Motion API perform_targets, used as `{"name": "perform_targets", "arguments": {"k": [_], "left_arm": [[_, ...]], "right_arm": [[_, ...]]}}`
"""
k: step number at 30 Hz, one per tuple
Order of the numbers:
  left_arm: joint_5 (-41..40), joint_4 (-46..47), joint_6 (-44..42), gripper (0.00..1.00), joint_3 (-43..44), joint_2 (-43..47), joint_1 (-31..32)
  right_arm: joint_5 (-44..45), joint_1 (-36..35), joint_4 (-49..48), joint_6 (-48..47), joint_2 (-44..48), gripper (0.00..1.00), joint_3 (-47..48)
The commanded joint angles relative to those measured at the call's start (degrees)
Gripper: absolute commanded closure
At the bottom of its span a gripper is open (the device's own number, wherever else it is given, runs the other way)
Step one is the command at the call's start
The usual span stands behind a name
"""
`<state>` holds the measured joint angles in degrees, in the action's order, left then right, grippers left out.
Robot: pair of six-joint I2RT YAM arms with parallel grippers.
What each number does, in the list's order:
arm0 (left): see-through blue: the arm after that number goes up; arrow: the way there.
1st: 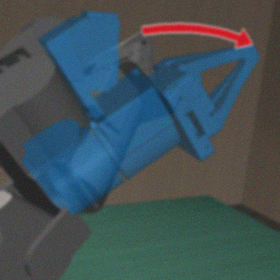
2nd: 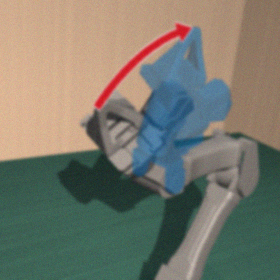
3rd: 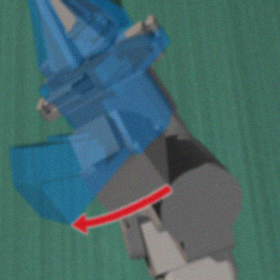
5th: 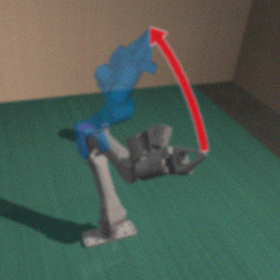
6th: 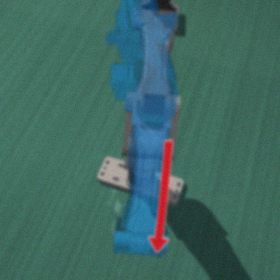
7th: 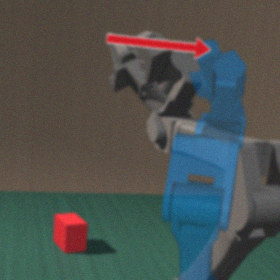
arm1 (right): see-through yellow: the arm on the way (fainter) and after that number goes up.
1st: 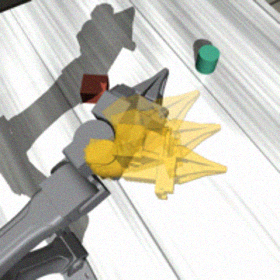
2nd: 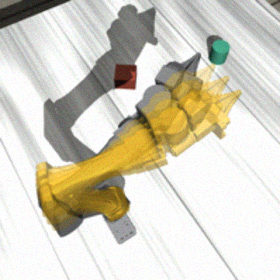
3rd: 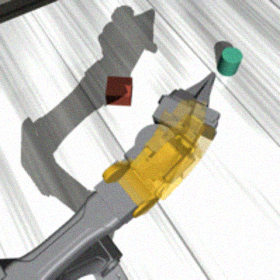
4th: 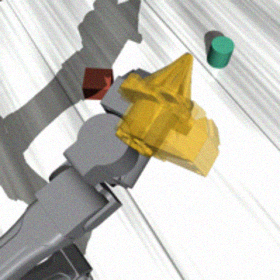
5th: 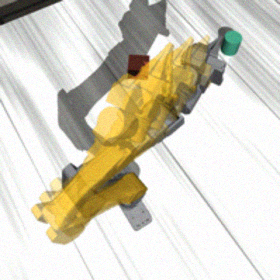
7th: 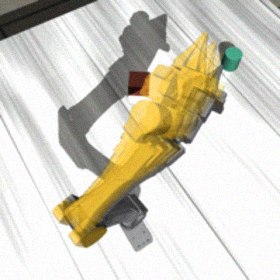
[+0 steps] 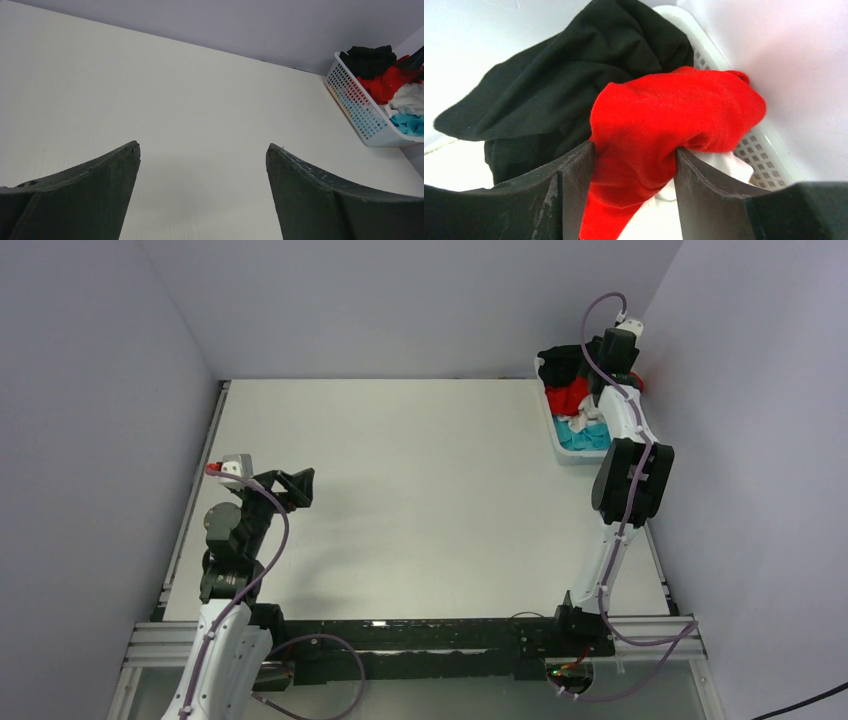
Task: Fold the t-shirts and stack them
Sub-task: Grab crumpled tshirt from bin with the right arm
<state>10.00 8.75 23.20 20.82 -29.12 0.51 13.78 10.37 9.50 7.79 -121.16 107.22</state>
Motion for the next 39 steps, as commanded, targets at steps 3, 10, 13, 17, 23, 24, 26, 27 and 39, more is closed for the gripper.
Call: {"name": "perform_targets", "arguments": {"k": [3,10,13,17,23,24,26,27,39], "left_arm": [[-0.8,2.0,-0.8,0.01,0.2,-0.3,0.0],[-1.3,1.3,-1.0,0.01,0.3,0.4,0.0],[-1.1,1.5,-0.8,0.01,0.1,0.8,0.0],[-0.5,1.5,-0.5,0.01,0.1,1.1,0.0],[-0.7,0.8,-0.4,0.01,0.0,1.9,0.0],[-0.9,0.7,-0.4,0.01,0.1,2.2,0.0],[-0.7,0.5,-0.3,0.01,0.3,2.6,0.0],[-0.5,0.5,-0.2,0.01,0.5,2.7,0.0],[0.1,-2.6,0.2,0.01,2.5,3.4,0.0]], "right_arm": [[-4.1,0.9,3.9,0.6,-4.2,0.38,5.9],[-9.3,1.2,1.1,0.1,-4.1,0.86,4.7],[-9.7,1.1,-0.2,-0.4,-0.5,0.90,3.2],[-9.1,1.0,-2.2,-0.6,7.2,0.95,-2.5],[-5.8,0.9,-9.1,-1.3,18.9,1.00,-9.5],[-5.0,1.0,-9.1,-1.8,19.9,1.00,-9.0],[-3.6,1.0,-9.1,-2.7,21.2,1.00,-7.0],[-3.1,0.9,-8.8,-2.8,21.6,1.00,-5.6],[-5.5,0.4,-11.8,-1.1,27.5,1.00,9.3]]}}
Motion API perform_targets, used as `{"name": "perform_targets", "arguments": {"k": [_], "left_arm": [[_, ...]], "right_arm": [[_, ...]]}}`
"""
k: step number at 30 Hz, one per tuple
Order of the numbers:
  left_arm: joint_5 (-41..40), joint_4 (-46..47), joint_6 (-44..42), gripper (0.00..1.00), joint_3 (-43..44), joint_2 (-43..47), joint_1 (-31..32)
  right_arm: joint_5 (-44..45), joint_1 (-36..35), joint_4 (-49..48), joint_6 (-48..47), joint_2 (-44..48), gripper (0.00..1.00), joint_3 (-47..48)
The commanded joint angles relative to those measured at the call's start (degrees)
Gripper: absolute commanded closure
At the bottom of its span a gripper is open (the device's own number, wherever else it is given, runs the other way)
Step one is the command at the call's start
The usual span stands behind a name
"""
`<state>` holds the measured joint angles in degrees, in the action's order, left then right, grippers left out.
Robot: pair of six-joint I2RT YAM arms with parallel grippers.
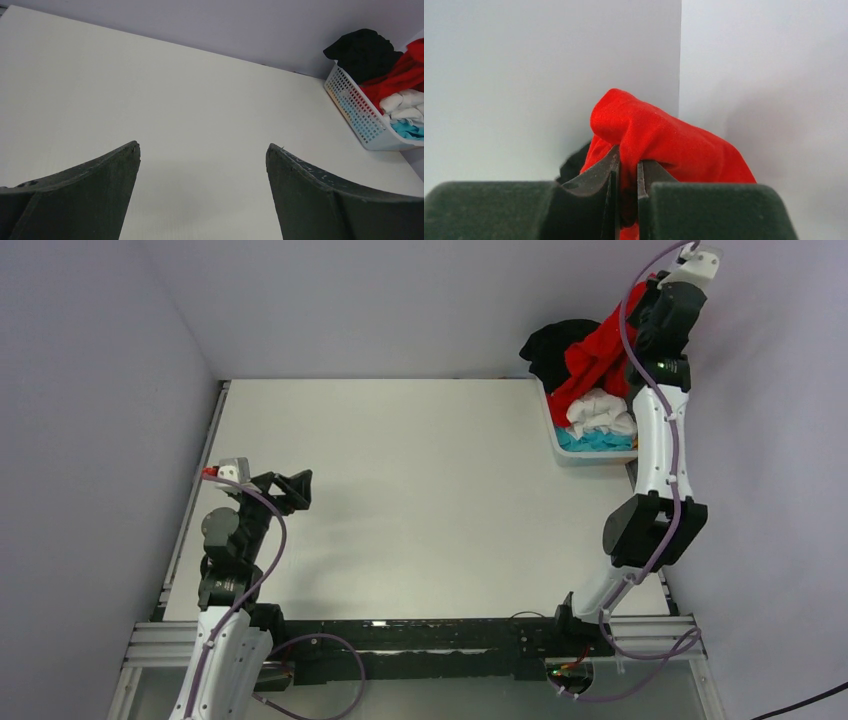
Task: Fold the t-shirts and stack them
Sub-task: Grab crumpled tshirt from bin with the right arm, then move the tshirt to the center of the board
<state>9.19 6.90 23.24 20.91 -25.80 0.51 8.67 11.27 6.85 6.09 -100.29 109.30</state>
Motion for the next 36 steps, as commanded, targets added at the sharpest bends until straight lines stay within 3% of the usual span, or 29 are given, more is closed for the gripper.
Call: {"name": "perform_targets", "arguments": {"k": [1,5,8,13,21,24,29,32,34,36], "left_arm": [[1.0,-0.6,0.3,0.01,2.4,0.0,0.0],[1.4,-0.6,0.8,0.01,2.6,-0.4,0.0],[2.7,-0.9,1.0,0.01,2.9,-0.6,-0.1],[6.8,-0.2,1.9,0.01,3.4,-0.3,0.0],[8.0,-1.9,6.6,0.01,5.5,-0.3,0.0],[5.7,-5.5,8.4,0.01,6.5,0.4,-0.1],[2.0,-13.5,10.0,0.01,8.0,2.8,0.0],[-1.6,-14.2,11.7,0.01,6.5,3.7,-0.1],[-2.5,-13.5,12.5,0.01,5.2,2.9,0.0],[-1.7,-13.6,13.1,0.01,4.4,0.8,0.0]], "right_arm": [[-1.0,-0.7,-10.4,0.8,7.4,1.00,7.5],[-9.3,-1.1,-17.0,5.7,11.1,1.00,6.4],[-17.9,-3.8,-14.3,8.5,11.3,1.00,9.8],[-24.9,-19.1,-5.8,3.2,11.9,1.00,14.2],[-40.6,-28.7,-14.7,17.6,10.9,1.00,11.8],[-39.8,-29.0,-18.3,18.8,14.1,1.00,3.7],[-26.5,-28.8,-18.9,11.2,26.3,0.99,-22.8],[-16.0,-28.5,-16.7,11.7,33.6,0.71,-44.7],[-10.0,-28.2,-14.6,13.1,35.4,0.35,-55.7],[-3.2,-27.1,-11.2,15.0,34.5,0.11,-62.3]]}}
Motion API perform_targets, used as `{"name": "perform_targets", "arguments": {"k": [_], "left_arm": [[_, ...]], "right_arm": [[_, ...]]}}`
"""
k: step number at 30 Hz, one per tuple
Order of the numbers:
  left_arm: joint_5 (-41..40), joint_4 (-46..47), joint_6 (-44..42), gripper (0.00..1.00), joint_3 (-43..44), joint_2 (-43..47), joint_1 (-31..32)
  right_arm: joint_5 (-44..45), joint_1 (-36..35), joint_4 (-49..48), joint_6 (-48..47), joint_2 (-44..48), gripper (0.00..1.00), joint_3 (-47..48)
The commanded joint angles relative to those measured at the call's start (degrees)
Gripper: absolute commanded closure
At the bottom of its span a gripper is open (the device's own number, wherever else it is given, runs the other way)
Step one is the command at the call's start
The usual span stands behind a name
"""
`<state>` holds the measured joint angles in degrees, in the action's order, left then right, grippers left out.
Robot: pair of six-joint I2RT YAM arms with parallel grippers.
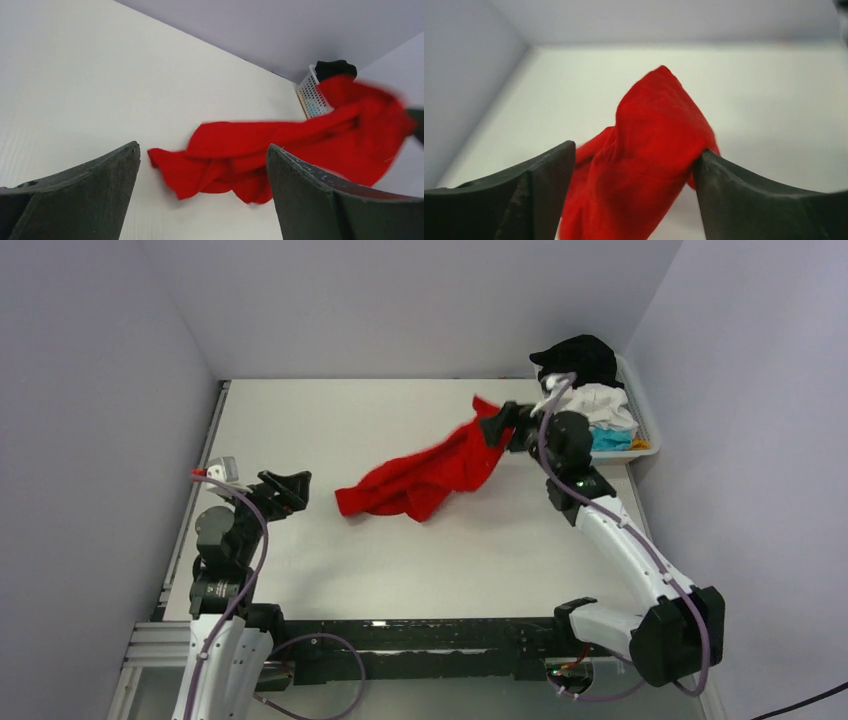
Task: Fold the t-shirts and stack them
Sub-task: Move the tshirt to the center of the board
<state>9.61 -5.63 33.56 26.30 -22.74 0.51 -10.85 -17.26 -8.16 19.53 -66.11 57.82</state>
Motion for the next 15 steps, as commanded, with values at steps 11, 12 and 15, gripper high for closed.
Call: {"name": "perform_targets", "arguments": {"k": [11,12,15], "left_arm": [[12.1,12.8,5.1,0.01,-3.9,-25.0,0.0],[13.7,15.1,5.5,0.01,-3.7,-27.5,0.0],[17.9,20.4,5.5,0.01,-2.2,-36.3,0.9]], "right_arm": [[23.1,2.4,15.3,1.7,-1.8,0.00,-13.4],[23.4,2.5,15.5,2.2,-1.1,0.00,-14.2],[26.3,2.4,16.5,3.9,0.7,0.00,-15.9]]}}
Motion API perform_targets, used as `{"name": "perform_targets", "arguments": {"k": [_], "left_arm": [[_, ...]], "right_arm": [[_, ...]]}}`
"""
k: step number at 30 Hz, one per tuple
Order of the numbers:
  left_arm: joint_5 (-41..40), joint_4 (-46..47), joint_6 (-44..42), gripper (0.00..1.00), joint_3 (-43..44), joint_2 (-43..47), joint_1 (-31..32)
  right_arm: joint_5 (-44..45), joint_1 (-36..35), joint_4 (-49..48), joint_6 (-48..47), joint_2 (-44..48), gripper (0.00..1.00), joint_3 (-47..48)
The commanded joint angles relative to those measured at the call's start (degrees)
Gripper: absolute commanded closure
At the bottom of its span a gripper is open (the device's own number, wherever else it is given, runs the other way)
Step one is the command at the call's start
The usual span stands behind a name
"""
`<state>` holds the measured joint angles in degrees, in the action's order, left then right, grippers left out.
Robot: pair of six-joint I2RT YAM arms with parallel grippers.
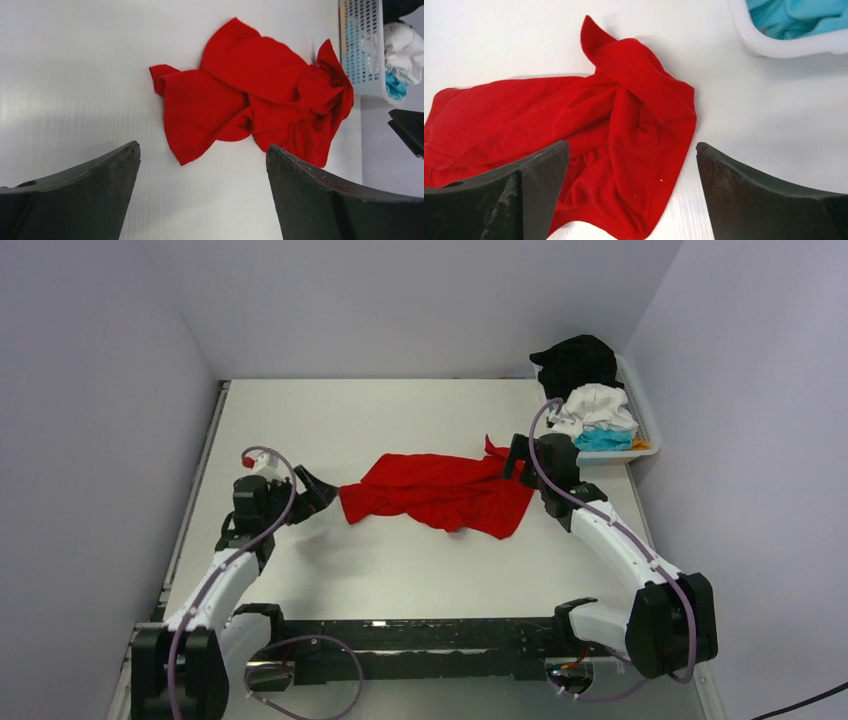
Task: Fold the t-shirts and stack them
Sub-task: Move the tshirt to the center of the board, then flatten out the tshirt
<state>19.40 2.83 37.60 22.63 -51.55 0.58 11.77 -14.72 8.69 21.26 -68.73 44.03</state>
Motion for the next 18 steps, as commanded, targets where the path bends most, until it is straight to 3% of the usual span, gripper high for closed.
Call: {"name": "perform_targets", "arguments": {"k": [1,6,11,18], "left_arm": [[8.9,12.9,1.1,0.01,2.4,-10.6,1.8],[9.7,13.3,-1.5,0.06,8.5,-23.4,8.8],[3.5,8.2,-4.2,0.17,13.6,-30.5,14.6],[-8.0,-2.3,-8.7,0.17,19.6,-34.7,21.3]], "right_arm": [[4.9,-0.1,-0.3,2.7,3.8,0.00,-2.8],[7.3,0.0,-2.2,5.8,7.4,0.00,-6.7],[7.2,0.0,-4.8,7.7,10.2,0.00,-9.7],[8.2,0.0,-3.2,6.9,9.5,0.00,-9.3]]}}
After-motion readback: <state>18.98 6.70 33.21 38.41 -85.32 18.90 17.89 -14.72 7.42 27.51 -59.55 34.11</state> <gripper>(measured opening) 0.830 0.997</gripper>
